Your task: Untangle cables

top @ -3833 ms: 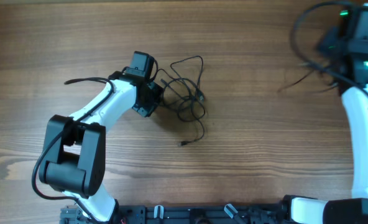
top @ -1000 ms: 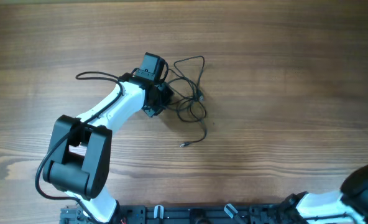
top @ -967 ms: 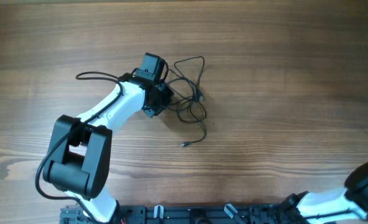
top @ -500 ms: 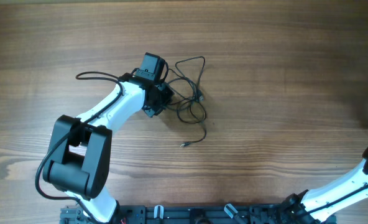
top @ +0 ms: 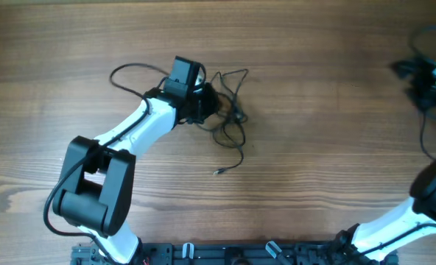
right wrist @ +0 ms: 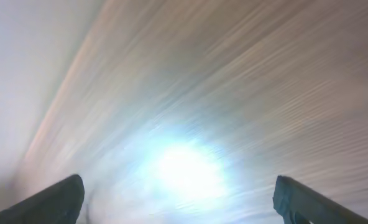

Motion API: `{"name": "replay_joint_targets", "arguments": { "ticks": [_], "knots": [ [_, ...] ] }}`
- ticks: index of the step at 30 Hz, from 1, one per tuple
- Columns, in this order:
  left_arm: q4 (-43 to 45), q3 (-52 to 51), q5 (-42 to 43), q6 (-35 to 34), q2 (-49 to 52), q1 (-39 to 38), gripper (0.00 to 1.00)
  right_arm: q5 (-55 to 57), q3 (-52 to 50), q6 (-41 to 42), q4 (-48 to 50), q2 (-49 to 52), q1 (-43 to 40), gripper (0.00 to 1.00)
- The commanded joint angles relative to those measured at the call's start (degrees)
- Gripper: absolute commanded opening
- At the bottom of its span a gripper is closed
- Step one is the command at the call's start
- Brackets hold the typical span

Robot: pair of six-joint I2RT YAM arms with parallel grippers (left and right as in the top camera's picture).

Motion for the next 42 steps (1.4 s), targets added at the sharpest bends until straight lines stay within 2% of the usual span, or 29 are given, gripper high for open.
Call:
{"name": "replay_joint_targets", "arguments": {
  "ticks": [1, 5, 8, 11, 13, 14, 15, 16, 17, 19, 20, 22, 24, 27, 29, 32, 34, 36, 40, 42],
  "knots": [
    [-0.59, 0.11, 7.91, 8.63, -0.22, 0.37, 0.09, -4.13, -0.24, -4.74, -2.36, -0.87, 13.11, 1.00],
    [-5.18, 0.11, 7.15, 10.16, -6.75, 4.39, 0.04, -4.17, -1.05, -8.17, -3.23, -0.85, 30.23, 1.00],
    [-7.85, 0.11, 2.47, 10.08, -11.74, 7.52, 0.04, -4.17, -1.05, -10.84, -3.17, -0.85, 39.04, 1.00],
    [-9.46, 0.11, 1.88, 10.10, -12.87, 9.55, 0.04, -4.17, -1.05, -10.67, -3.19, -0.87, 43.58, 1.00],
    [-10.12, 0.11, 1.88, 10.12, -12.87, 10.01, 0.04, -3.67, -1.05, -6.69, -1.46, -0.85, 44.59, 1.00],
    [-10.08, 0.11, 1.88, 10.12, -12.87, 10.03, 0.04, 0.83, -1.05, -2.69, 0.74, -0.85, 45.51, 1.00],
    [-10.03, 0.11, 1.88, 10.12, -12.87, 10.03, 0.04, 7.26, -1.05, 1.97, 1.53, -0.85, 46.21, 0.99],
    [-10.10, 0.11, 1.88, 10.12, -12.87, 10.03, 0.04, 19.28, -1.07, 9.46, 1.40, -0.66, 47.47, 0.95],
    [-10.10, 0.11, 1.86, 10.14, -12.87, 10.03, 0.04, 23.65, -1.07, 12.24, 1.25, -0.44, 48.28, 0.85],
    [-10.32, 0.11, -0.33, 10.14, -12.87, 10.05, 0.04, 22.12, -1.07, 13.35, 1.42, 0.55, 50.18, 0.78],
    [-10.80, 0.11, -4.17, 10.12, -12.87, 10.05, 0.04, 21.68, -1.07, 13.00, 0.81, 1.11, 51.80, 0.62],
    [-13.25, 0.11, -13.25, 10.05, -12.87, 10.05, 0.04, 23.89, -1.05, 12.70, -0.44, 1.51, 53.31, 0.04],
    [-19.34, 0.11, -19.65, 9.49, -12.87, 10.82, 0.04, 25.97, 1.79, 10.25, -4.94, -0.46, 51.54, 0.04],
    [-31.93, 0.11, -32.24, 8.83, -12.87, 15.50, 0.04, 40.68, 9.62, 9.55, -13.18, -9.05, 45.24, 0.04],
    [-36.61, 0.11, -37.11, 4.02, -12.87, 21.44, 0.04, 47.10, 13.07, 7.48, -14.45, -16.06, 39.95, 0.04],
    [-37.70, 0.11, -31.56, -3.26, -12.87, 32.72, 0.04, 52.24, 13.81, 6.03, -11.63, -26.16, 30.82, 0.04],
    [-36.87, 0.11, -25.59, -4.31, -12.87, 38.29, 0.04, 50.53, 13.81, 3.15, -7.78, -29.35, 25.49, 0.04],
    [-36.46, 0.11, -21.77, -4.26, -12.87, 41.99, 0.04, 47.43, 13.81, -3.30, -3.08, -29.75, 22.80, 0.04],
    [-37.38, 0.09, -21.62, -3.87, -12.87, 41.44, 0.04, 47.65, 13.81, -9.25, 8.96, -26.38, 22.62, 0.04],
    [-37.73, 0.09, -21.62, -3.87, -12.87, 39.63, 0.04, 53.11, 13.81, -12.81, 18.16, -22.60, 22.25, 0.04]
  ]
}}
